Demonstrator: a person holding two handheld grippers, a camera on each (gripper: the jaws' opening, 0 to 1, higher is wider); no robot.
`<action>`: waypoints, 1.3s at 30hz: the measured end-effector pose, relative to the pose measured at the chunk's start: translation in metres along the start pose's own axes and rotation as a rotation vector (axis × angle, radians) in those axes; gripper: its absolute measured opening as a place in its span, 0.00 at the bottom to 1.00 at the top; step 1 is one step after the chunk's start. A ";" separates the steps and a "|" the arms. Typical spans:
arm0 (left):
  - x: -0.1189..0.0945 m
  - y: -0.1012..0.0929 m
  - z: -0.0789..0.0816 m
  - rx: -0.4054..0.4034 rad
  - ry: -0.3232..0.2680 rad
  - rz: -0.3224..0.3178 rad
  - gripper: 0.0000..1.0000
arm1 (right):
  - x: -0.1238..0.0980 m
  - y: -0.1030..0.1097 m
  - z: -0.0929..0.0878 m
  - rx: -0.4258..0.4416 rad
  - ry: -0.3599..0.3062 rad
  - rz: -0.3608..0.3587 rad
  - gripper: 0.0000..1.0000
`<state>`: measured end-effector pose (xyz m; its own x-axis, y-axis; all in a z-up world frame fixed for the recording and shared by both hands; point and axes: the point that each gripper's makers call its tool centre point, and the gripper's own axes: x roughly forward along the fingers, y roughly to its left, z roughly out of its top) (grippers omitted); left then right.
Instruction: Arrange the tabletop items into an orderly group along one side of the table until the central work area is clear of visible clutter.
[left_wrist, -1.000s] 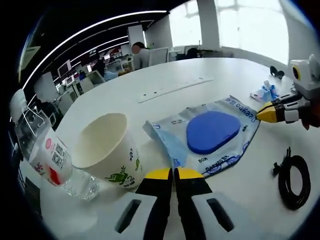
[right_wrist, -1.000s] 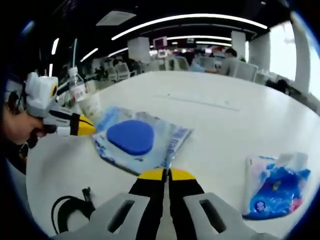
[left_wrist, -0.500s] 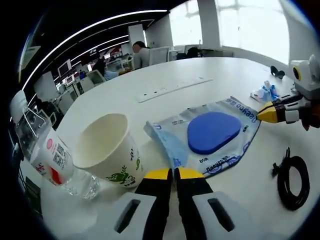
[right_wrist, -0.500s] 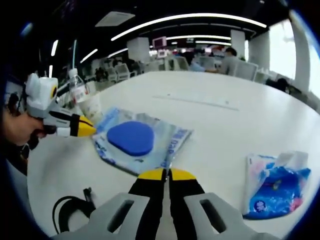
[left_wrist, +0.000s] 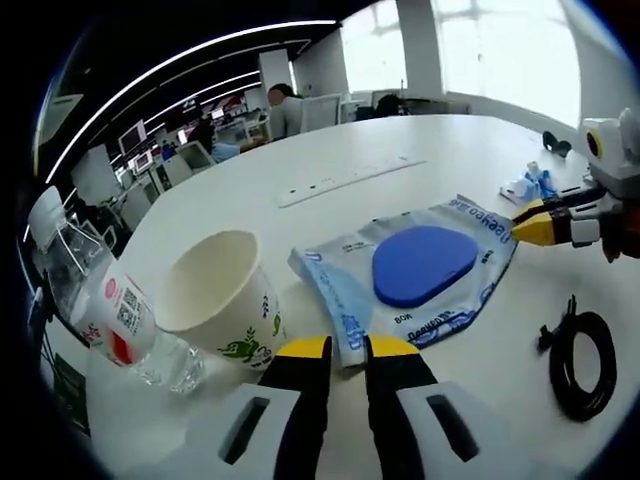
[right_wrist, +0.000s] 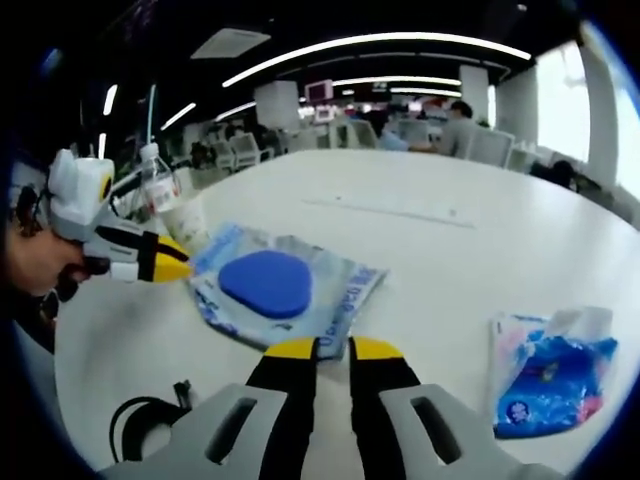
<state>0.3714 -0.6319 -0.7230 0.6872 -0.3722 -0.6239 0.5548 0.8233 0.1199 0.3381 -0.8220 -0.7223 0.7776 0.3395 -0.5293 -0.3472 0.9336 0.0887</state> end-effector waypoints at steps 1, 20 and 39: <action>-0.001 0.000 0.000 0.003 -0.001 0.003 0.13 | -0.001 -0.001 0.001 -0.003 -0.004 -0.005 0.10; -0.022 -0.012 0.009 0.025 -0.031 -0.036 0.13 | -0.015 0.005 0.016 -0.022 -0.034 -0.008 0.37; -0.047 -0.036 0.018 0.046 -0.067 -0.124 0.59 | -0.042 0.020 0.027 -0.003 -0.039 -0.025 0.75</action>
<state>0.3273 -0.6516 -0.6840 0.6408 -0.4989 -0.5835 0.6574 0.7491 0.0815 0.3132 -0.8148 -0.6758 0.8059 0.3206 -0.4977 -0.3291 0.9414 0.0735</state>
